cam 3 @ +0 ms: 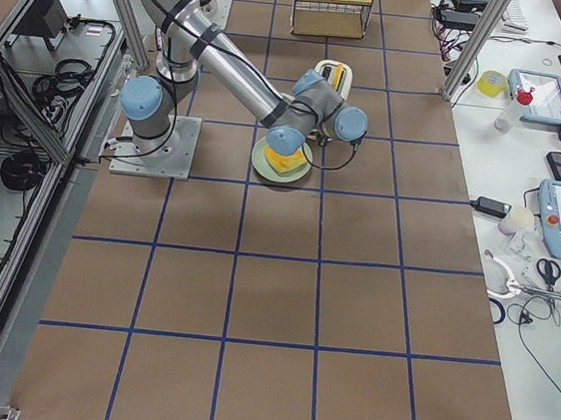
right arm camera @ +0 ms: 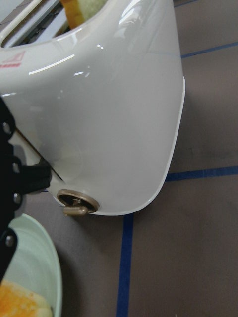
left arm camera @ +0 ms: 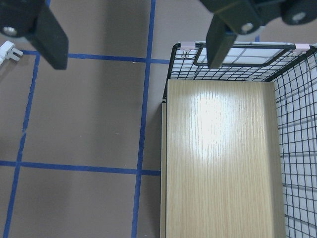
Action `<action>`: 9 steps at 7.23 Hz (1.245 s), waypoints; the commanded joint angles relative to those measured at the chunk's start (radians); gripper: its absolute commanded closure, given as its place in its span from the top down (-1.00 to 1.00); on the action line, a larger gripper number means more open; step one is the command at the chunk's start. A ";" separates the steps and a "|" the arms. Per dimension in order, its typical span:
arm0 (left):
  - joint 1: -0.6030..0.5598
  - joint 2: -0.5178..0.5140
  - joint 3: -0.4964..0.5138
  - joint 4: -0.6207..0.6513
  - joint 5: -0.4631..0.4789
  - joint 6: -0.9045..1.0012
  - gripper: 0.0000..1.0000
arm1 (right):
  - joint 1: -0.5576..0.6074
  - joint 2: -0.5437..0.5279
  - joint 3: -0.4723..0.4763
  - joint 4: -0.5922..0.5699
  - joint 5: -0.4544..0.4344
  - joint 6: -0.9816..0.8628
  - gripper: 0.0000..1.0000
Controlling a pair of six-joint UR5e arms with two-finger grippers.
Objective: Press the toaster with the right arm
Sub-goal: 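Lift the right gripper up and away from the toaster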
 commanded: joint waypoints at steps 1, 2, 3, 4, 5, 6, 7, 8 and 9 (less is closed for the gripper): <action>0.000 0.000 0.000 0.000 0.000 0.000 1.00 | 0.006 -0.091 -0.080 0.036 -0.064 0.157 -0.80; 0.000 0.000 0.000 0.000 0.000 0.000 1.00 | 0.006 -0.129 -0.128 0.103 -0.092 0.189 -0.60; 0.000 0.000 0.000 0.000 -0.002 0.000 1.00 | 0.006 -0.164 -0.172 0.110 -0.141 0.215 -0.21; 0.000 0.000 0.000 0.000 -0.002 0.000 1.00 | 0.006 -0.195 -0.209 0.108 -0.231 0.218 0.50; 0.000 0.000 0.000 0.000 0.000 0.000 1.00 | 0.007 -0.205 -0.243 0.108 -0.297 0.218 0.99; 0.000 0.000 0.000 0.000 0.000 0.000 1.00 | 0.009 -0.214 -0.286 0.108 -0.351 0.218 1.00; 0.000 -0.001 0.000 0.000 0.000 0.000 1.00 | 0.012 -0.215 -0.330 0.108 -0.394 0.220 1.00; 0.000 0.000 0.000 0.000 0.000 0.000 1.00 | 0.021 -0.215 -0.357 0.108 -0.405 0.272 1.00; 0.000 0.000 0.000 0.000 0.000 0.000 1.00 | 0.065 -0.215 -0.368 0.108 -0.428 0.362 1.00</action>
